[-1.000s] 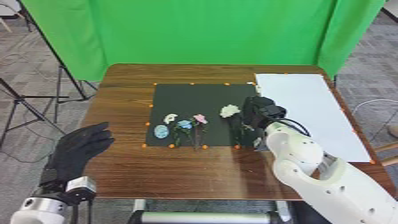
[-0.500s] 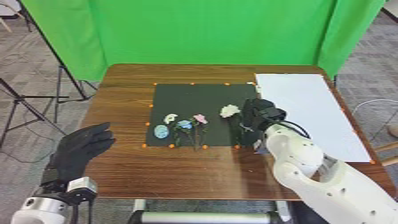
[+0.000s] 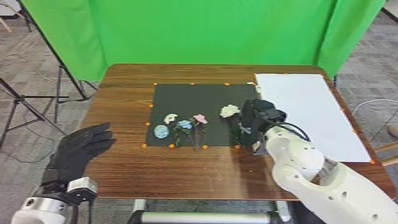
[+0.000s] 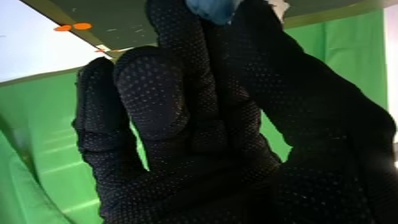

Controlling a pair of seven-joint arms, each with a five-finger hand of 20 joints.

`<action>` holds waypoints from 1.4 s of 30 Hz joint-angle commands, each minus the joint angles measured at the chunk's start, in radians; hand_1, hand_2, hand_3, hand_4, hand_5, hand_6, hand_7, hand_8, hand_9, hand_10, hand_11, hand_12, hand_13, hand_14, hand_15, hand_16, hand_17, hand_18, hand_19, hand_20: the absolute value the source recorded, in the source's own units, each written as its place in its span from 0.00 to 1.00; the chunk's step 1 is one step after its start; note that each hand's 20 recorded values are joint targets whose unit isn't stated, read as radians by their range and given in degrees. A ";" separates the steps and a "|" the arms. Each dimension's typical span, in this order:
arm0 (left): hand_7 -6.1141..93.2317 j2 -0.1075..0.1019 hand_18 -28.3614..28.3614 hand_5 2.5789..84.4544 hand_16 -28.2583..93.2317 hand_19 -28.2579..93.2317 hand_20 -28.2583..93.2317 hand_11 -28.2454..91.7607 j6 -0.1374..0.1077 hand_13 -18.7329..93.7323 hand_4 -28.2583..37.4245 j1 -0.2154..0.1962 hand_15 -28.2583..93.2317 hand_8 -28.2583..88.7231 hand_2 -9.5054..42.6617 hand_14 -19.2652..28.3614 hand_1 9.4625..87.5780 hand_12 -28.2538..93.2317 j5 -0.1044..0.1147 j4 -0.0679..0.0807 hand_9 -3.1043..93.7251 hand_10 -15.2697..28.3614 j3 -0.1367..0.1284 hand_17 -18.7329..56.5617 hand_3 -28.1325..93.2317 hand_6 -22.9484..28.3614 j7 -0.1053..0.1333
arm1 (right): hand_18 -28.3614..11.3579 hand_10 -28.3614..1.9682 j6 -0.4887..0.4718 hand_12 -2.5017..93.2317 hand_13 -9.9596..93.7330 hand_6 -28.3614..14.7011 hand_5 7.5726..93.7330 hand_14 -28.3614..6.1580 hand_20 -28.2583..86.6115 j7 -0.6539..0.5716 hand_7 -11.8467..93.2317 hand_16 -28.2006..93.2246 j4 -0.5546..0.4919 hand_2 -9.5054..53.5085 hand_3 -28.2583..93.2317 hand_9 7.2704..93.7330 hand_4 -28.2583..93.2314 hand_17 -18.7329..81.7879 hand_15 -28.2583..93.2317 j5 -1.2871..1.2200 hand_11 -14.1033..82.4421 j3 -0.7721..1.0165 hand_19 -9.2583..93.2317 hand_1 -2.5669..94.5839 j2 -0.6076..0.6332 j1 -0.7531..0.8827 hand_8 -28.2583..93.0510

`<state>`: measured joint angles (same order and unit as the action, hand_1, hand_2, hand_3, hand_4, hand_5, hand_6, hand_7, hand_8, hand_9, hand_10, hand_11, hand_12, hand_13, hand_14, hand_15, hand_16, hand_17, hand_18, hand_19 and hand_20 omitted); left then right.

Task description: Arrange flowers

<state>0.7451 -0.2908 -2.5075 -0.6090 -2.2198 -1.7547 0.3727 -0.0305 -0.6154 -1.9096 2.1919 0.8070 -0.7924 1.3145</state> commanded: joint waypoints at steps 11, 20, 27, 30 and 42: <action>0.26 0.002 0.92 0.49 0.12 0.73 0.34 0.56 0.001 0.39 0.13 -0.023 0.77 0.15 0.24 0.97 0.23 0.32 0.005 -0.004 0.41 0.83 0.000 0.13 0.90 0.68 0.007 | 0.16 0.46 -0.019 0.25 0.77 0.56 0.69 0.59 0.35 -0.006 0.36 0.39 -0.024 0.00 0.91 0.74 0.00 0.53 0.85 0.004 0.48 0.016 1.00 0.45 0.013 0.000 0.23; 0.26 -0.018 0.92 0.49 0.12 0.73 0.34 0.56 -0.045 0.39 0.13 -0.044 0.77 0.15 0.24 0.97 0.23 0.32 0.036 -0.005 0.41 0.84 0.024 0.13 0.90 0.68 0.080 | 0.16 0.43 -0.099 0.22 0.75 0.56 0.69 0.57 0.34 0.038 0.35 0.38 -0.079 0.01 0.93 0.71 0.01 0.51 0.84 -0.092 0.48 0.197 0.98 0.42 -0.007 0.096 0.16; 0.26 -0.029 0.90 0.49 0.11 0.73 0.34 0.56 -0.073 0.39 0.13 -0.054 0.77 0.15 0.24 0.97 0.23 0.32 0.044 -0.008 0.41 0.83 0.033 0.13 0.90 0.68 0.116 | 0.18 0.37 -0.154 0.21 0.66 0.55 0.61 0.48 0.30 0.121 0.33 0.35 -0.152 0.13 0.93 0.63 0.01 0.42 0.78 -0.321 0.42 0.545 0.86 0.34 -0.100 0.306 0.12; 0.26 -0.023 0.90 0.49 0.11 0.73 0.34 0.56 -0.080 0.38 0.13 -0.045 0.77 0.15 0.24 0.96 0.23 0.32 0.039 -0.007 0.41 0.83 0.043 0.13 0.90 0.68 0.116 | 0.19 0.37 -0.107 0.20 0.62 0.55 0.58 0.42 0.30 0.171 0.33 0.34 -0.167 0.16 0.94 0.61 0.01 0.39 0.74 -0.418 0.41 0.656 0.81 0.32 -0.137 0.388 0.12; 0.26 -0.034 0.89 0.53 0.11 0.72 0.33 0.54 -0.114 0.36 0.13 -0.007 0.74 0.15 0.23 0.93 0.23 0.31 0.049 0.002 0.39 0.81 0.084 0.12 0.91 0.68 0.146 | 0.21 0.40 -0.003 0.19 0.52 0.57 0.55 0.33 0.34 0.260 0.34 0.32 -0.158 0.19 0.96 0.54 0.00 0.33 0.59 -0.628 0.35 0.844 0.70 0.31 -0.199 0.541 0.11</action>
<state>0.7173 -0.3779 -2.5367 -0.5728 -2.2208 -1.6956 0.4964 -0.0874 -0.3738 -2.0832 1.6482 1.6061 -0.9743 1.7879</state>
